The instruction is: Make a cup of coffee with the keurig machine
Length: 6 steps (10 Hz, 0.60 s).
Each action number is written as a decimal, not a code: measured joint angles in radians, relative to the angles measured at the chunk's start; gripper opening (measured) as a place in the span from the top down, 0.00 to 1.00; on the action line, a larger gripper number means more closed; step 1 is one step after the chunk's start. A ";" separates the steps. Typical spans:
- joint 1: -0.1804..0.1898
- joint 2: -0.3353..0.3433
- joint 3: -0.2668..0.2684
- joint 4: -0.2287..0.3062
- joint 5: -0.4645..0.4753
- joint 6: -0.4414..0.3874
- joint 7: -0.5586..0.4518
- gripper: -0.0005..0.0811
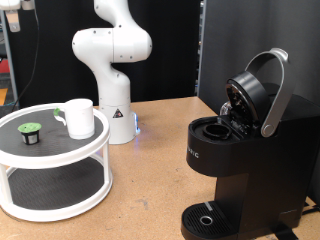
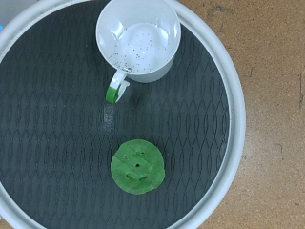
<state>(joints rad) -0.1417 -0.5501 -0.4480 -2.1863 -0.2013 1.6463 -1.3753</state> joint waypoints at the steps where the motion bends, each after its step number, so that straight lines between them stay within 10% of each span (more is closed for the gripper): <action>1: -0.002 0.003 0.000 0.000 0.000 -0.001 0.000 0.01; 6: -0.002 0.003 -0.001 -0.043 -0.009 0.030 -0.019 0.01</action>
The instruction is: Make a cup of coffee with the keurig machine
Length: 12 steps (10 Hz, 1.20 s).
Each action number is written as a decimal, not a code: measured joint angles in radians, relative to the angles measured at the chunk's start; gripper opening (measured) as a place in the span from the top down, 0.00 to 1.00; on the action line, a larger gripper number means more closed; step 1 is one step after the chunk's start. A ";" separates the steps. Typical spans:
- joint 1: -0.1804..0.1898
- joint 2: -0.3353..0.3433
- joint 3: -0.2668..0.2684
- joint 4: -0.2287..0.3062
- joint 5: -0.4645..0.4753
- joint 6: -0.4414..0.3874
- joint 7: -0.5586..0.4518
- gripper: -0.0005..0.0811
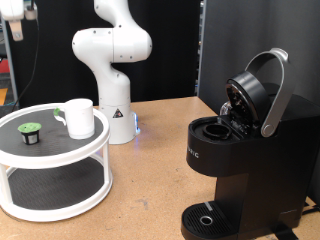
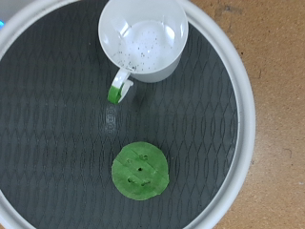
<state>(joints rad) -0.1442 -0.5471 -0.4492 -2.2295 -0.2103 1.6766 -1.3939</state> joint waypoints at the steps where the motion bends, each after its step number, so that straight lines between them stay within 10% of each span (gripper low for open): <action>1: -0.001 0.000 -0.001 -0.034 -0.018 0.040 0.000 0.01; 12: -0.007 0.087 -0.124 -0.298 -0.098 0.504 -0.022 0.01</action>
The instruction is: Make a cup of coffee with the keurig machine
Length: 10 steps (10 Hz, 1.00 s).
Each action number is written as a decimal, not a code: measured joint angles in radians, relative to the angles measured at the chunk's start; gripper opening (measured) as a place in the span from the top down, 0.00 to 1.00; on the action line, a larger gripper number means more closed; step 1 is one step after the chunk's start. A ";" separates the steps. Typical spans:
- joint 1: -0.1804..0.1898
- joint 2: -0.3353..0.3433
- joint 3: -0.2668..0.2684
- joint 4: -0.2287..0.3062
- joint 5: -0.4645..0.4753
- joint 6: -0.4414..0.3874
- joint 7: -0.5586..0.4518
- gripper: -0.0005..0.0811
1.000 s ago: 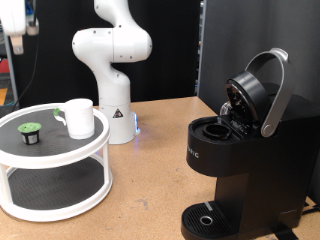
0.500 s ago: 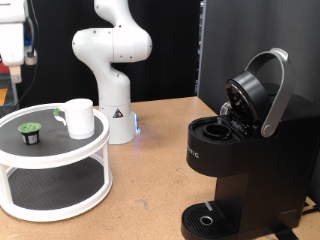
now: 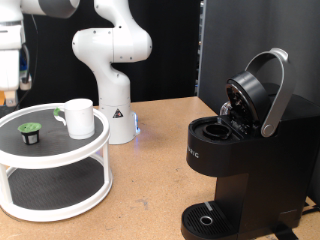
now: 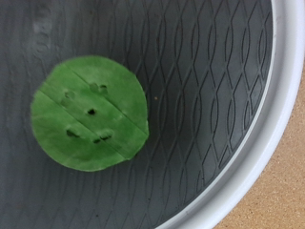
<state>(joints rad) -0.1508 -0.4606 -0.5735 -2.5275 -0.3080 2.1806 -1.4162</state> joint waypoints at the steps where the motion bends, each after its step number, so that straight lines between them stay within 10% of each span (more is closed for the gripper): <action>1: 0.000 0.020 -0.003 -0.010 0.000 0.026 0.000 0.01; 10: -0.014 0.044 -0.003 -0.181 -0.050 0.196 0.000 0.01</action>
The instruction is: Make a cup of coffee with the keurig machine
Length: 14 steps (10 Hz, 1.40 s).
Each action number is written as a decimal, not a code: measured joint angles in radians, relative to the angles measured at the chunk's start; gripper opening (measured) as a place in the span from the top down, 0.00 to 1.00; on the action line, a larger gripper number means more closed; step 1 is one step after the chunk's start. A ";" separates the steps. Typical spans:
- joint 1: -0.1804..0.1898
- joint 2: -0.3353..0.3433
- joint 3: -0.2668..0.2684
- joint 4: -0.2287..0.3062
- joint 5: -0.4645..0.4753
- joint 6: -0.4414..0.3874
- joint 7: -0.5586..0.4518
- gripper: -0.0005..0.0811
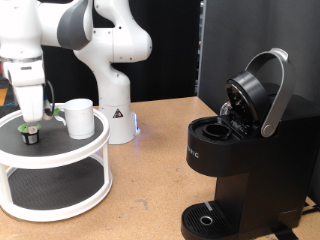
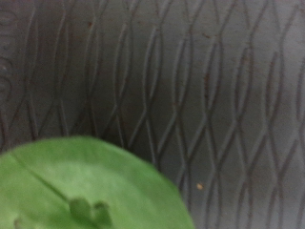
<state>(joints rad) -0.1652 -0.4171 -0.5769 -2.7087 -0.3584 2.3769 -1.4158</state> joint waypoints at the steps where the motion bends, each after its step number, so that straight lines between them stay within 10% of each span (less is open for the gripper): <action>1: -0.006 0.000 0.000 -0.017 -0.009 0.018 0.001 0.01; 7: -0.032 -0.016 0.002 -0.074 -0.026 0.052 0.007 0.01; 9: -0.039 -0.019 0.007 -0.078 -0.028 0.052 0.017 0.38; 12: -0.044 -0.022 0.016 -0.079 -0.028 0.052 0.032 0.54; 14: -0.045 -0.023 0.017 -0.079 -0.028 0.052 0.033 0.92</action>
<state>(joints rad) -0.2098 -0.4400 -0.5601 -2.7878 -0.3864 2.4285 -1.3825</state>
